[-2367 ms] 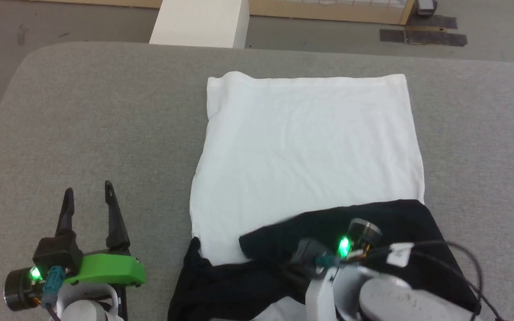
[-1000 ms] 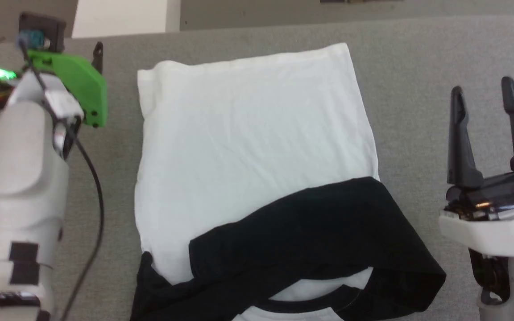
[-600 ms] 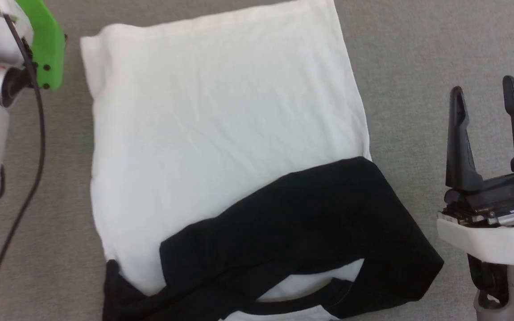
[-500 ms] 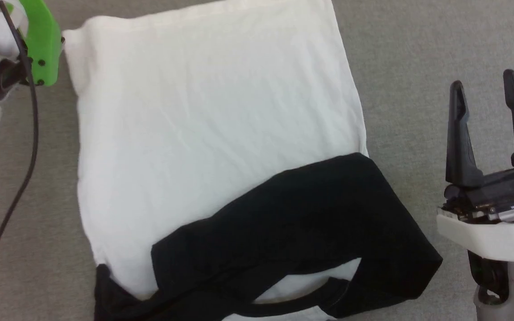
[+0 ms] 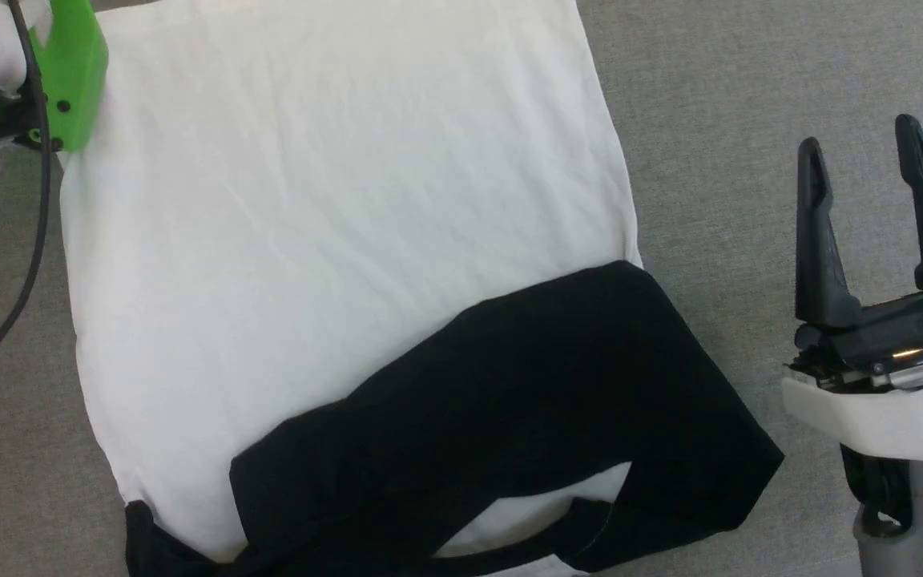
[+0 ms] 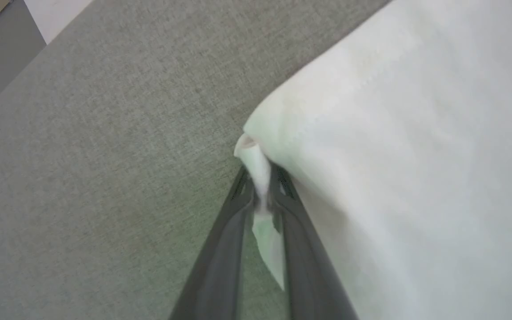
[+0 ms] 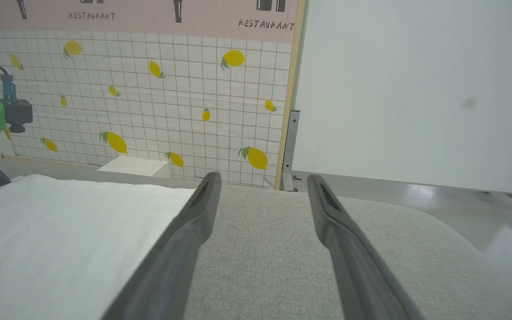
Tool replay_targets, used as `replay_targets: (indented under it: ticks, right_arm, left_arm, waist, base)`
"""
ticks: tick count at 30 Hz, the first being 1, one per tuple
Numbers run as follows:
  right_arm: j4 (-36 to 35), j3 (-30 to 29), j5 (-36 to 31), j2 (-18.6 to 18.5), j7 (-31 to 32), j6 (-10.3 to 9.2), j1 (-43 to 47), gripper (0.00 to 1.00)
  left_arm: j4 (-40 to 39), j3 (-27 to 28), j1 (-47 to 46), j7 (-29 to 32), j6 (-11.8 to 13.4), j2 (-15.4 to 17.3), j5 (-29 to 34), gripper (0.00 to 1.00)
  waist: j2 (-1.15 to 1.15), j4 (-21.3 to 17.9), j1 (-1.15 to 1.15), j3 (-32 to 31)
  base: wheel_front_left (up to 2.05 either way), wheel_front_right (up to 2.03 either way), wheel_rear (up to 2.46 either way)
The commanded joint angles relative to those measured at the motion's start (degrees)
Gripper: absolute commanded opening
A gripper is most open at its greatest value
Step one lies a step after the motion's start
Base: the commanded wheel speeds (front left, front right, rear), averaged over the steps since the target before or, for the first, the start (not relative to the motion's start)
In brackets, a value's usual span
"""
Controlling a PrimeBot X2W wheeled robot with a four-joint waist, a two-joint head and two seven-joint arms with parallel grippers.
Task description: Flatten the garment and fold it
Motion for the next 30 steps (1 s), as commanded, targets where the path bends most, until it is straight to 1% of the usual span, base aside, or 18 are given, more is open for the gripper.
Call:
replay_targets:
  ticks: [1,3,7,11,13,15,16,19,22,25,26,28,30]
  right_arm:
    - [0.1,-0.4,-0.4,-0.6,-0.3,-0.09,-1.1,1.00]
    - [0.2,-0.7,-0.5,-1.6,-0.3,-0.09,-2.0,1.00]
    - [1.4,-1.5,0.3,-5.0,-0.3,-0.09,-6.1,1.00]
    - [6.8,-1.5,3.2,-9.9,0.3,-0.09,-12.0,1.00]
    - [9.4,-0.2,5.0,-12.7,3.4,-0.09,-16.0,1.00]
    - [12.1,2.3,6.9,-15.9,9.0,-0.09,-20.4,1.00]
    - [13.8,4.0,8.7,-17.6,13.5,-0.09,-22.8,1.00]
    - [17.5,8.9,13.2,-21.6,24.2,-0.09,-30.3,1.00]
    - [22.1,15.9,18.3,-25.4,36.5,-0.09,-38.0,1.00]
    - [25.9,21.9,23.6,-27.4,47.3,-0.09,-44.8,1.00]
    - [26.7,23.6,24.5,-27.8,49.8,-0.09,-46.8,1.00]
    - [29.4,28.4,26.6,-29.0,56.9,-0.09,-51.1,1.00]
    - [32.3,30.7,29.5,-29.0,63.1,-0.09,-54.2,1.00]
  left_arm:
    - [1.4,-1.2,3.0,-0.6,0.0,0.0,-1.1,0.00]
    - [1.7,-0.4,2.8,-2.9,0.0,0.1,-2.1,0.00]
    - [1.6,1.0,2.5,-7.6,0.0,-0.6,-3.9,0.00]
    - [-0.3,-0.3,2.4,-11.1,0.0,-1.5,-4.3,0.00]
    - [-1.8,-1.9,2.5,-12.3,0.0,-1.6,-4.1,0.00]
    - [-3.4,-3.3,2.3,-13.6,0.0,-1.9,-4.0,0.00]
    - [-4.1,-3.9,2.2,-14.4,0.0,-2.1,-4.0,0.00]
    - [-5.8,-5.3,1.8,-15.9,0.0,-2.7,-4.4,0.00]
    - [-7.0,-6.8,0.8,-17.4,0.0,-3.3,-4.3,0.00]
    - [-7.6,-7.7,-0.3,-18.6,0.0,-4.1,-4.4,0.00]
    - [-7.7,-8.0,-0.6,-19.0,0.0,-4.3,-4.4,0.00]
    - [-8.0,-8.8,-1.6,-19.8,0.0,-5.0,-4.4,0.00]
    - [-8.1,-9.4,-2.4,-20.6,0.0,-5.8,-4.5,0.00]
  waist:
    - [0.00,1.0,-0.01,-1.3]
    - [0.00,1.7,-0.01,-2.5]
    - [0.00,3.5,-0.01,-4.7]
    - [0.00,6.2,-0.01,-6.5]
    - [0.00,7.4,-0.01,-6.9]
    - [0.00,8.7,-0.01,-7.1]
    - [0.00,9.3,-0.01,-7.1]
    - [0.00,10.7,-0.01,-6.6]
    - [0.00,11.9,-0.01,-5.8]
    - [0.00,13.2,-0.01,-4.6]
    - [0.00,13.6,-0.01,-4.2]
    - [0.00,14.6,-0.01,-3.1]
    - [0.00,15.6,-0.01,-2.1]
  base:
    - [0.00,0.00,0.00]
    - [0.00,0.00,0.00]
    - [0.00,0.00,0.00]
    - [0.00,0.00,0.00]
    - [0.00,0.00,0.00]
    - [0.00,0.00,0.00]
    - [0.00,0.00,0.00]
    - [0.00,0.00,0.00]
    - [0.00,0.00,0.00]
    - [0.00,0.00,0.00]
    - [0.00,0.00,0.00]
    - [0.00,0.00,0.00]
    - [0.00,0.00,0.00]
